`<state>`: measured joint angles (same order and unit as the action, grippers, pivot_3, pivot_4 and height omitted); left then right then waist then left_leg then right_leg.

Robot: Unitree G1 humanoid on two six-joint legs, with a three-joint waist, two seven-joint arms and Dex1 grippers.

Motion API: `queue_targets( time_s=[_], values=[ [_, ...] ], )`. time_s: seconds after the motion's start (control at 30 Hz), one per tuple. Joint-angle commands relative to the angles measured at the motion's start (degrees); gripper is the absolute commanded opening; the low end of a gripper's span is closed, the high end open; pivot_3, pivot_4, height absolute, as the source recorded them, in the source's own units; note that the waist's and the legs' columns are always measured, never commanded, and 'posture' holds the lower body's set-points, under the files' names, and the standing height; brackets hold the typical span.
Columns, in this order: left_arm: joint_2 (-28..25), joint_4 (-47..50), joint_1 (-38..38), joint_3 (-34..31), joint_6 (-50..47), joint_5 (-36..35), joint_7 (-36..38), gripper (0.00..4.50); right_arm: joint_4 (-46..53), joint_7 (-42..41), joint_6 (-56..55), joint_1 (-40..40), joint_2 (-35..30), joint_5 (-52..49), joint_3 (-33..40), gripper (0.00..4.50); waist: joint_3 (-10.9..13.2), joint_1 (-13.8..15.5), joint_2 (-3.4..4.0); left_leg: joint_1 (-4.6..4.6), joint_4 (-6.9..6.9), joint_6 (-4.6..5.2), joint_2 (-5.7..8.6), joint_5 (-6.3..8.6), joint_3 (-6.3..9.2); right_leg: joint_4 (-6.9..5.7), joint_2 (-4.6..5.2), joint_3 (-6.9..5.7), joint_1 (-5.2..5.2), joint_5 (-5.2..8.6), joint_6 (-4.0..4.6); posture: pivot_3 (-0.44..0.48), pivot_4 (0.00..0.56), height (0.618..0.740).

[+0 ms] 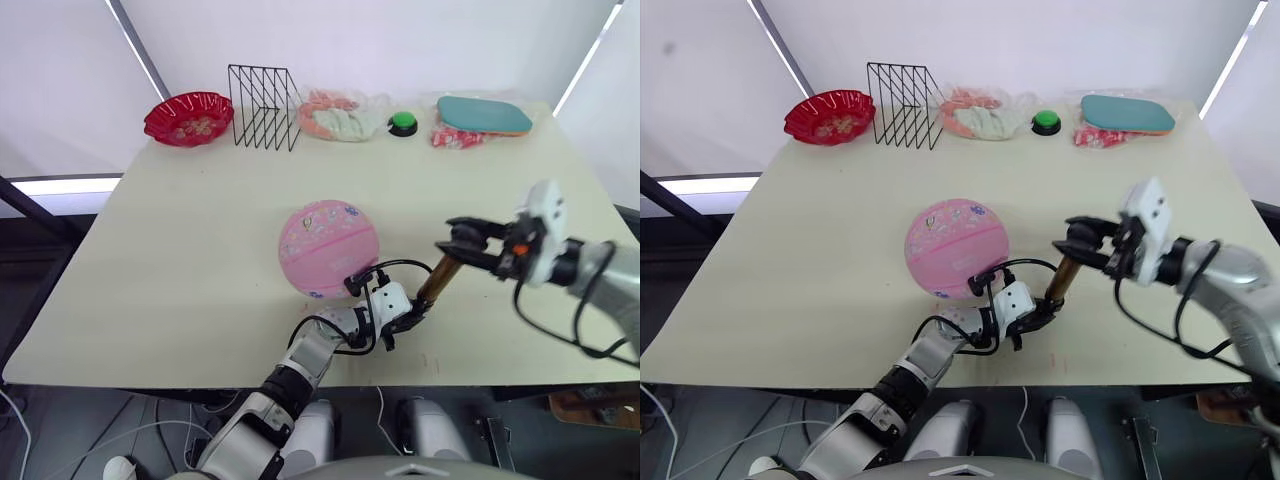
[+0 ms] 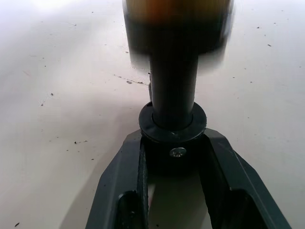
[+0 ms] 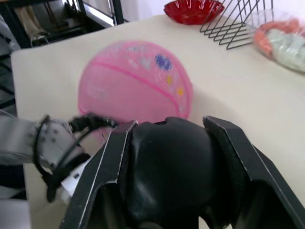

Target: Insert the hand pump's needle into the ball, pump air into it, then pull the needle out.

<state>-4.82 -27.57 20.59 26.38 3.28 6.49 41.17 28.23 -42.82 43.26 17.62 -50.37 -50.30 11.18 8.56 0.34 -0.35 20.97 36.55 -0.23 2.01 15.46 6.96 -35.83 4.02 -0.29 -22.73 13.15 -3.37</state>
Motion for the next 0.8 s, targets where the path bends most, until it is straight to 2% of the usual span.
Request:
queue_targets(
  time_s=[0.03,0.27,0.47,0.57,0.63,0.7,0.8],
  values=[
    [-1.3,-7.7,-1.6,0.2,-2.6,1.5,-0.1,0.95,4.2,1.8,5.1,4.8,-3.3,-12.3,8.4,1.68,0.1,0.4,-0.1,-0.02,0.01,0.01,-0.01,0.01,-0.01,0.0,-0.01,0.0,0.02,-0.04,0.08,0.0,0.15,0.74],
    [-0.9,-10.0,-0.5,0.3,-1.3,1.7,0.2,0.95,3.1,7.4,10.7,11.1,-8.3,-22.0,12.8,1.68,0.2,0.5,-0.17,0.08,0.17,0.08,-0.02,0.05,-0.03,0.01,0.04,-0.04,0.02,0.08,-0.13,0.0,0.15,0.74],
    [-1.0,-10.0,-0.5,0.4,-1.1,2.0,0.1,0.95,4.6,8.7,10.9,9.3,-6.9,-21.0,10.3,1.68,0.3,0.5,-0.25,0.14,0.26,0.1,-0.03,0.06,0.01,0.0,0.03,-0.1,0.03,0.06,-0.12,0.0,0.15,0.74],
    [-1.0,-9.7,-0.6,0.4,-1.2,2.2,0.0,0.95,5.6,9.3,9.1,5.8,-3.3,-18.1,7.4,1.68,0.1,0.5,-0.45,0.11,0.28,0.1,-0.04,0.06,0.01,-0.01,0.02,-0.1,0.04,0.06,-0.12,0.0,0.15,0.74],
    [-1.1,-9.3,-0.6,0.4,-1.4,2.2,0.0,0.95,6.6,7.1,5.5,1.0,-1.6,-11.2,3.1,1.68,0.1,0.5,-0.43,0.02,0.27,0.1,-0.06,0.06,0.01,-0.03,-0.01,-0.11,0.12,0.06,-0.13,0.0,0.15,0.74],
    [-1.1,-9.0,-0.7,0.2,-1.8,2.0,-0.2,0.95,5.6,5.9,1.5,-3.3,0.7,-4.6,-1.4,1.68,-0.3,0.4,-0.76,-0.09,0.26,0.1,-0.07,0.07,-0.04,-0.05,-0.01,-0.09,0.18,0.06,-0.14,0.0,0.15,0.74],
    [-0.9,-9.0,-0.9,0.3,-1.9,2.0,-0.6,0.95,-0.8,2.9,-8.0,-9.5,5.9,7.1,-10.3,1.68,-0.7,0.2,-0.88,-0.34,0.21,0.08,-0.18,0.07,-0.03,-0.05,-0.1,-0.12,0.36,0.07,-0.15,0.0,0.15,0.74]
  ],
)
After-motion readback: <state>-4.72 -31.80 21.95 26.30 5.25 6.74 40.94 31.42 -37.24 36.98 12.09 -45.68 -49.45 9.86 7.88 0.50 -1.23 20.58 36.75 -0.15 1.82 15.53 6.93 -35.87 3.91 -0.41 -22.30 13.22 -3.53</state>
